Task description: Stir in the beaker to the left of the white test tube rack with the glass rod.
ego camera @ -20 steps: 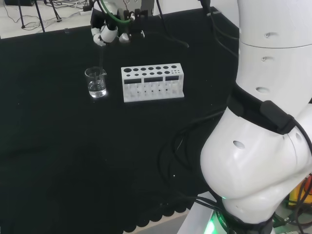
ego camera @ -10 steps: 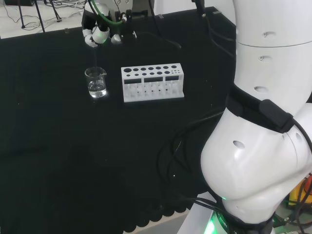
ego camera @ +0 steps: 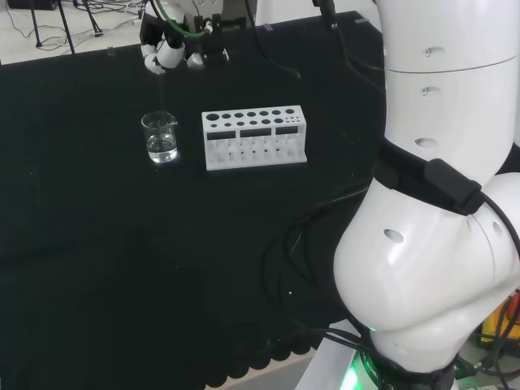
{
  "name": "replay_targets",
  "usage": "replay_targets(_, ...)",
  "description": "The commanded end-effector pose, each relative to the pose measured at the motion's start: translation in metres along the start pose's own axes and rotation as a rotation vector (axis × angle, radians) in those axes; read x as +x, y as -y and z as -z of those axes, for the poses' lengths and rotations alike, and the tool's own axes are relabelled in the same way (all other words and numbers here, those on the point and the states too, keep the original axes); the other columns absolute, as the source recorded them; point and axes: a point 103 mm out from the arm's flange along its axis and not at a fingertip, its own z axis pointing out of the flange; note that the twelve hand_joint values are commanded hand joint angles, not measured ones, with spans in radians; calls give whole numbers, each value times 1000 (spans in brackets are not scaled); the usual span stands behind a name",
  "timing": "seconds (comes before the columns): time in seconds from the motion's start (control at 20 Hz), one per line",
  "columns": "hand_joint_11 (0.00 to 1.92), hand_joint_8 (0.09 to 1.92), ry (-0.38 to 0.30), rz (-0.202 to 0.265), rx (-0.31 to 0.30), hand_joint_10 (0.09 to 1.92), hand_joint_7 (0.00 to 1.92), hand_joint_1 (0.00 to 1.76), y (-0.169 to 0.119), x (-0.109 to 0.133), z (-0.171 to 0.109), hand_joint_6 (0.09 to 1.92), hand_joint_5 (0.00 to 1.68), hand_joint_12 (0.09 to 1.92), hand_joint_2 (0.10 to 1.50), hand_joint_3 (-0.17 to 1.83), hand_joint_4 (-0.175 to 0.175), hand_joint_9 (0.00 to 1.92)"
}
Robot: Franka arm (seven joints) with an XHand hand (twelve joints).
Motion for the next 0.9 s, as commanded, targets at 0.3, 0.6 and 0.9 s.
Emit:
replay_targets(0.3, 1754, 1222, 15, -32, 1, 931, 1435, 1214, 30, 6, 10, 933, 1175, 594, 599, 866, -175, 1726)
replay_targets(0.6, 1754, 1222, 26, 9, 17, 932, 1436, 1214, 22, 37, -1, 933, 1175, 594, 599, 866, -175, 1726)
replay_targets(0.9, 1754, 1222, 29, 30, 20, 932, 1436, 1214, 3, 44, -5, 933, 1175, 594, 599, 866, -175, 1726)
